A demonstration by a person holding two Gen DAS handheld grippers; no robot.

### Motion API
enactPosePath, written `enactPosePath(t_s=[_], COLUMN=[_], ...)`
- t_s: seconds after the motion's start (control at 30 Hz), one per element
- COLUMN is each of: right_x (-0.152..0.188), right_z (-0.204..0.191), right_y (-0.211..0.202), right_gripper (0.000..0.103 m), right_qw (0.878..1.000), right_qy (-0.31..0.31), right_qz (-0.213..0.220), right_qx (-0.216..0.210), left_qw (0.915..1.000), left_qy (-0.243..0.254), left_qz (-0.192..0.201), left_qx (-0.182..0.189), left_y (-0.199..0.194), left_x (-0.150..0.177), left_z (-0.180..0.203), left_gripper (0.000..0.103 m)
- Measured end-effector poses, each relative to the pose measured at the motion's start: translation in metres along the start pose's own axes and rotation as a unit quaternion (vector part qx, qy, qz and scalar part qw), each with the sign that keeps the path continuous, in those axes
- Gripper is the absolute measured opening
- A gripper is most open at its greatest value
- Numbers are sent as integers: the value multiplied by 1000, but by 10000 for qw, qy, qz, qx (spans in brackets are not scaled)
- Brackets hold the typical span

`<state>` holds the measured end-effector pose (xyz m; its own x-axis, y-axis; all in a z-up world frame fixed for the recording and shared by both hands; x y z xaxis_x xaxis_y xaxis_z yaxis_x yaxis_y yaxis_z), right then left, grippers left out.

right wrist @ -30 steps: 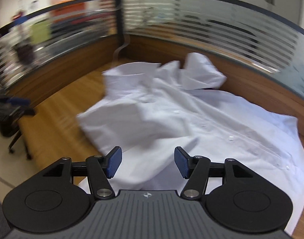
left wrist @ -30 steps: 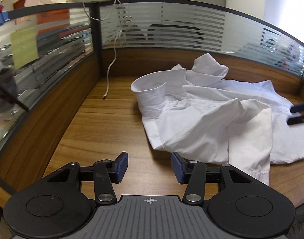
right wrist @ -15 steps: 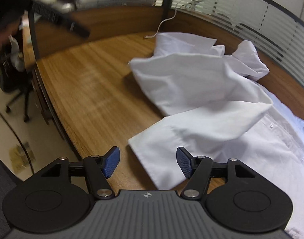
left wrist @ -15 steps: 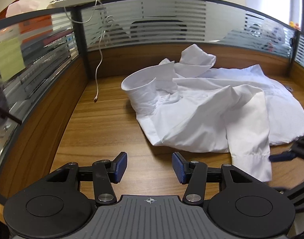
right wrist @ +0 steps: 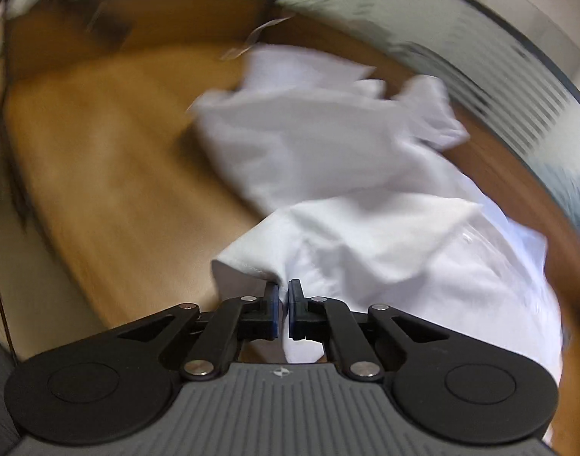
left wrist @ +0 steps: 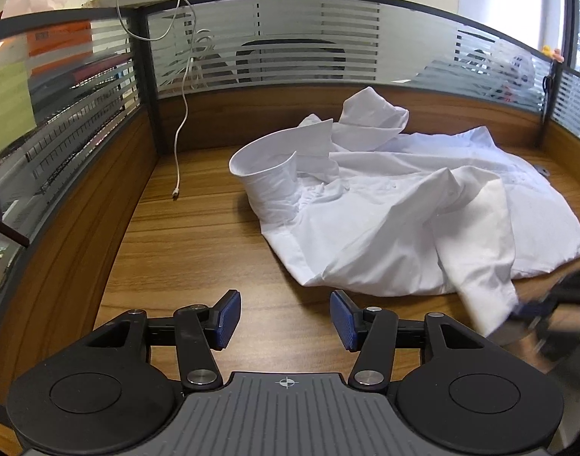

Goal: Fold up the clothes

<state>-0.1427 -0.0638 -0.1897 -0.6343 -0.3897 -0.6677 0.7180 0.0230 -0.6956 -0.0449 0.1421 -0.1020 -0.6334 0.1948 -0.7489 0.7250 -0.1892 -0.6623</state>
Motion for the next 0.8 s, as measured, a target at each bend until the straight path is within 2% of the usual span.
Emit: enactPosePath(t_s=[0.13,0.3,0.47,0.63,0.8], right_x=[-41,-93,-139,-181,-199], right_z=[59,130,209,293,374], right_y=[-45,-85,-102,-95,-55], right_gripper=[5,4,4,4,3], right_qw=[9966,9931,9879,9843,9837], right_qy=[711,855,1140,1128,1168], right_qz=[404,764,1037,1335,1350], right_qx=[82,261,200,245,219], left_qw=[10000,9998,10000,9998,9978], left_qy=[-85,-213,-29,4,-344], left_qz=[26,13,41,25,-53], left_qx=[18,57,-71,-216,-559], left_y=[8,21,39,60,78], left_x=[-1,-4,-10,-21,-35], left_z=[0,2,22,53,77], left_gripper=[55,55,55,56,56])
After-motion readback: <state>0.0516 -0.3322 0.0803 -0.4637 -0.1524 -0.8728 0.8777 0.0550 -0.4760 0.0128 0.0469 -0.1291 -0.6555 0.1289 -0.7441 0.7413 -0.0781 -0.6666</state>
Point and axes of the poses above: each gripper's, at about its wrist camera, not at the fingertips, and y roughly the way its jaws point, z to its right, x to its underside, the point moved 7 cm from there along y, roughly the way its jaws point, and after that the axes turned 1 degree about x, right-handed, at the moved point
